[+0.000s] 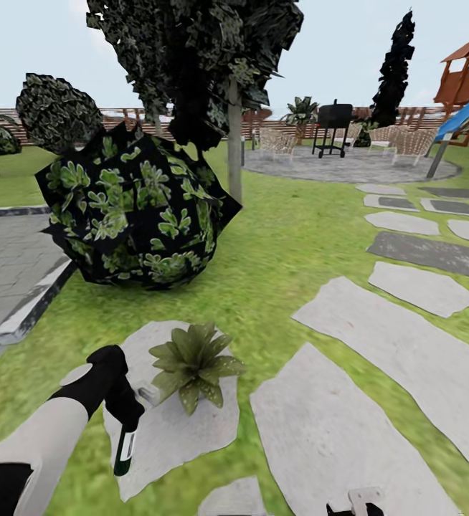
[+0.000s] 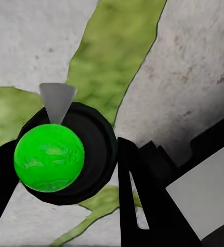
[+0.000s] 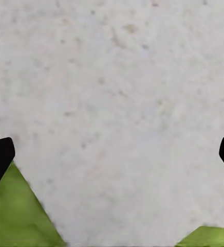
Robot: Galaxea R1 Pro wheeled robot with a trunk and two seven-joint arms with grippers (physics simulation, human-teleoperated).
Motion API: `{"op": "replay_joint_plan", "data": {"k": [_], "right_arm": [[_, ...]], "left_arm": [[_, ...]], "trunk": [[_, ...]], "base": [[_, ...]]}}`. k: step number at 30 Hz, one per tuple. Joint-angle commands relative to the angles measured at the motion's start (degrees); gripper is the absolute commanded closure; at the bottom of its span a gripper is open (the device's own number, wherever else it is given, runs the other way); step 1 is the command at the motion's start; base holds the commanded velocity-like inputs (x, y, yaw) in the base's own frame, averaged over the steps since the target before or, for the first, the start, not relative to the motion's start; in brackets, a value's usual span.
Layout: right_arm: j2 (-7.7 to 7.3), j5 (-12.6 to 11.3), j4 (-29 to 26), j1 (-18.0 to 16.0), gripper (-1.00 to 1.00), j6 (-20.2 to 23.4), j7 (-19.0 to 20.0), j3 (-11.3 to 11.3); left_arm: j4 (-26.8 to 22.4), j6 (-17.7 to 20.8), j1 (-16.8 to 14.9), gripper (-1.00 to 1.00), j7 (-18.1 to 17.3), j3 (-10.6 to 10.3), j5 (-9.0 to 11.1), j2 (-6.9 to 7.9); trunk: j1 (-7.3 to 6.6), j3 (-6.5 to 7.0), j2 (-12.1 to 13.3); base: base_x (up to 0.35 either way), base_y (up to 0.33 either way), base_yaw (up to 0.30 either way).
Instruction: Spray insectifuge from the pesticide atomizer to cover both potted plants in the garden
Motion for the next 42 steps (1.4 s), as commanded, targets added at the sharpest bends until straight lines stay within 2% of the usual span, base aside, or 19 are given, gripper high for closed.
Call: {"op": "replay_joint_plan", "data": {"k": [1, 11, 21, 28, 35, 38, 42], "right_arm": [[0.0, -0.6, 0.0, 0.0, -1.0, -0.2, -0.1, 0.5], [0.0, -0.6, 0.0, 0.0, -1.0, -0.1, -0.1, 0.5], [-0.05, -0.5, 0.0, 0.0, -1.0, -0.2, -0.1, 0.6], [-0.01, -0.6, 0.0, 0.0, -1.0, -0.1, -0.1, 0.5], [0.0, -0.6, 0.0, 0.0, -1.0, -0.1, -0.1, 0.5], [0.0, -0.5, 0.0, 0.0, -1.0, -0.1, -0.1, 0.5], [0.0, -0.6, 0.0, 0.0, -1.0, -0.1, -0.1, 0.5]], "left_arm": [[-0.1, 0.6, 0.0, 1.0, -0.5, -0.2, -0.3, 0.02], [0.0, 0.6, 0.1, 1.0, -0.5, -0.3, -0.3, -0.13], [0.0, 0.7, 0.1, 1.0, -0.5, -0.3, -0.2, -0.34], [0.1, 0.6, 0.2, 1.0, -0.3, 0.2, 0.0, -0.64], [0.2, 0.5, 0.6, 1.0, 0.0, 0.1, -0.1, -0.44], [0.1, 0.5, 2.2, 1.0, 0.0, -0.1, -0.1, -0.17], [-0.2, 0.5, 2.5, 1.0, 0.0, -0.2, -0.1, -0.26]], "trunk": [[-0.03, -0.05, 0.0], [-0.03, -0.45, 0.0], [-0.03, -0.47, 0.0], [-0.03, -0.47, 0.0], [-0.03, -0.47, 0.0], [-0.03, -0.47, 0.0], [-0.03, -0.47, 0.0]], "base": [[-0.215, 0.252, -0.006], [-0.145, 0.27, -0.161], [0.178, 0.259, -0.007], [0.266, 0.027, -0.101], [0.015, 0.0, -0.262], [0.0, 0.0, -0.047], [-0.11, 0.0, -0.005]]}}
